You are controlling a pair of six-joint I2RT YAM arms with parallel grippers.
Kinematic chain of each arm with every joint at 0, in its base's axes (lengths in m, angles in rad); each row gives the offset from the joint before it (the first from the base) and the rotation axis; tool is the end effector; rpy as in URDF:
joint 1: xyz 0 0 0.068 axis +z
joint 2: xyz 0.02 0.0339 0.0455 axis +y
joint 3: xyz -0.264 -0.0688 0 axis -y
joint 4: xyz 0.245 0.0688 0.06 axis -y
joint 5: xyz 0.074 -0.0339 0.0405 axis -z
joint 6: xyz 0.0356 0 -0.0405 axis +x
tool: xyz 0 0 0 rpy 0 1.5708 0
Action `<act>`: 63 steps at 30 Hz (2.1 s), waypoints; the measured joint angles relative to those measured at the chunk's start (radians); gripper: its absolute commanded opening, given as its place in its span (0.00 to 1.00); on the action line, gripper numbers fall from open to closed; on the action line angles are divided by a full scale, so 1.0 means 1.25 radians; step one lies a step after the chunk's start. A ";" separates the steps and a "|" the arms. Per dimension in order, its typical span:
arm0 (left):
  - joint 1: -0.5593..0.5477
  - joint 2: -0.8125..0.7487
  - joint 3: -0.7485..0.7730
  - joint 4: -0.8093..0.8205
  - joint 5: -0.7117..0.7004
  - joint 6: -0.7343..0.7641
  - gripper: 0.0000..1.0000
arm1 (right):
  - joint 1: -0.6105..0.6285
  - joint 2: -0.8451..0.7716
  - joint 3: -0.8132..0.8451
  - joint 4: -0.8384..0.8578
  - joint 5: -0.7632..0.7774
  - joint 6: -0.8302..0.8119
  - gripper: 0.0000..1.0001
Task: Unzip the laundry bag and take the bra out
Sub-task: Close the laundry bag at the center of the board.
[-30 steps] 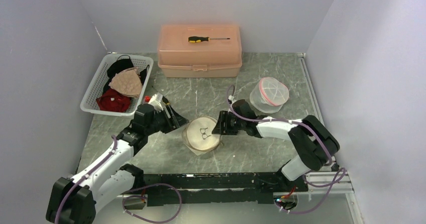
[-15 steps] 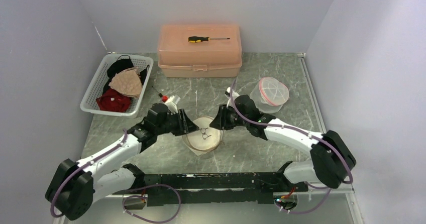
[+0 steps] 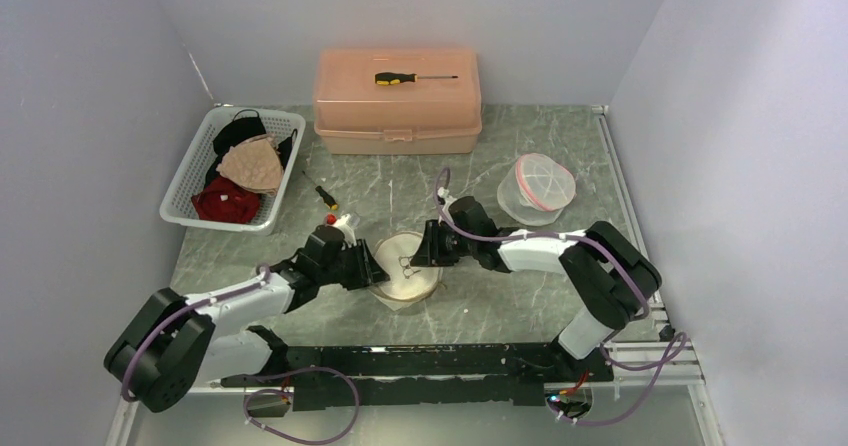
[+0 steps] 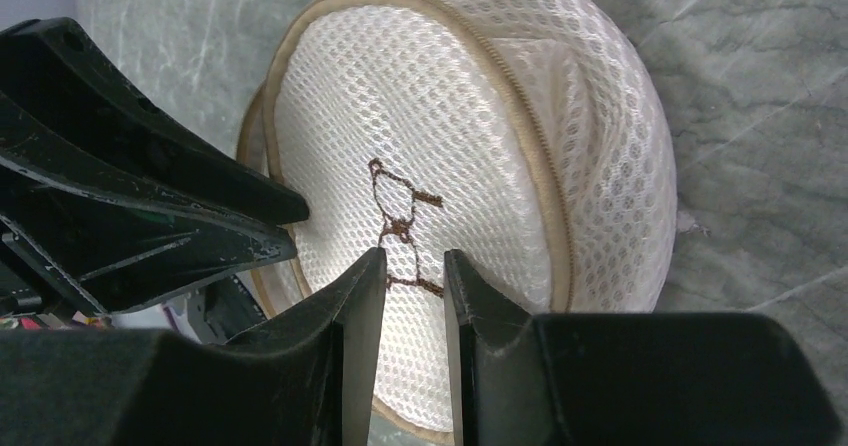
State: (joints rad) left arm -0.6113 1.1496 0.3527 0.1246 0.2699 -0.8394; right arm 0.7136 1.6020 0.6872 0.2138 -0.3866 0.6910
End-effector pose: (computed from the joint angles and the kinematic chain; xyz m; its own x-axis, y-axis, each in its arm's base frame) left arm 0.1673 -0.1288 0.1537 -0.8795 -0.2596 -0.3990 0.1040 0.7132 -0.6932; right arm 0.2233 0.2111 0.1508 -0.9010 0.0007 -0.4339 -0.3243 0.6633 0.6744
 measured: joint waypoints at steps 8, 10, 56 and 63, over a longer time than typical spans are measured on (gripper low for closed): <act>0.000 0.084 -0.028 0.093 -0.008 -0.017 0.32 | 0.000 0.044 -0.006 0.022 0.013 0.002 0.31; 0.000 0.089 -0.033 0.113 -0.008 -0.019 0.32 | 0.000 0.045 -0.011 0.029 0.016 0.001 0.30; 0.000 -0.043 0.043 -0.240 -0.121 -0.080 0.79 | -0.068 -0.562 -0.273 -0.007 0.137 -0.072 0.96; 0.001 0.044 0.085 -0.198 -0.115 -0.082 0.64 | -0.068 -0.598 -0.273 -0.034 0.148 -0.072 0.95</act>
State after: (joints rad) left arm -0.6102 1.2041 0.4591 -0.1234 0.1261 -0.9417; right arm 0.6285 0.8551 0.3462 0.1719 -0.2016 0.6010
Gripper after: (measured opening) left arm 0.712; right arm 0.954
